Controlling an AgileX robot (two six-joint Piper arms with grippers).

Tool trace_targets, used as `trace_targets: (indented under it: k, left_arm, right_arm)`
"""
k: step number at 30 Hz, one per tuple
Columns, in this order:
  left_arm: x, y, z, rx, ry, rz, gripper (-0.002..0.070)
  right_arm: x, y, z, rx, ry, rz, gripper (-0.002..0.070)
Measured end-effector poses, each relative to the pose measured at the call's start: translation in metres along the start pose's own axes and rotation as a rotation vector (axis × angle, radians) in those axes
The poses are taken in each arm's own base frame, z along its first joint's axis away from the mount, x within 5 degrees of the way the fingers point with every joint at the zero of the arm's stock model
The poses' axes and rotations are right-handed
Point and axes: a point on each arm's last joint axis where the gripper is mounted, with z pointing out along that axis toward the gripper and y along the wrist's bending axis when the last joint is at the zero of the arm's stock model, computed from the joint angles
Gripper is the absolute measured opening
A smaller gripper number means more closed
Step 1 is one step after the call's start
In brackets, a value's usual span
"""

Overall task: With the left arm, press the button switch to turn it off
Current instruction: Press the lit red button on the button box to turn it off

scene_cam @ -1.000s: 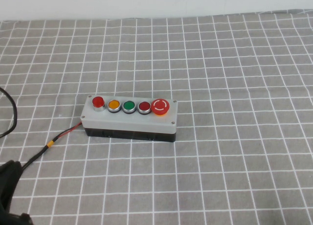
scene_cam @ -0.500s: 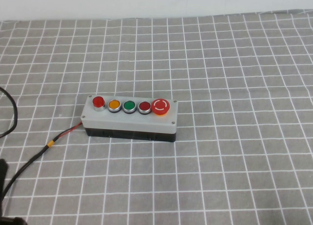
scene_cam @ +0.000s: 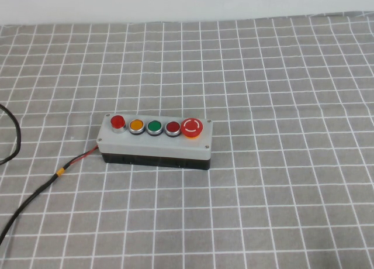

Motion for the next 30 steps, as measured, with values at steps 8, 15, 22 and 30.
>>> trace_targets:
  k: [8, 15, 22, 30]
  left_arm:
    - [0.018, -0.003, -0.004, 0.032, 0.191, 0.006, -0.0003]
    - [0.036, -0.004, -0.009, 0.045, 0.395, -0.018, -0.0003]
    - [0.037, -0.004, -0.010, 0.046, 0.412, -0.018, -0.0003]
    - [0.037, -0.004, -0.010, 0.046, 0.412, -0.018, -0.0003]
  right_arm:
    - [0.000, 0.000, 0.000, 0.000, 0.001, 0.000, -0.0018]
    - [0.000, 0.000, 0.000, 0.000, 0.002, 0.000, -0.0018]
    - [0.000, 0.000, 0.000, 0.000, 0.002, 0.000, -0.0018]
    - [0.000, 0.000, 0.000, 0.000, 0.003, 0.000, -0.0018]
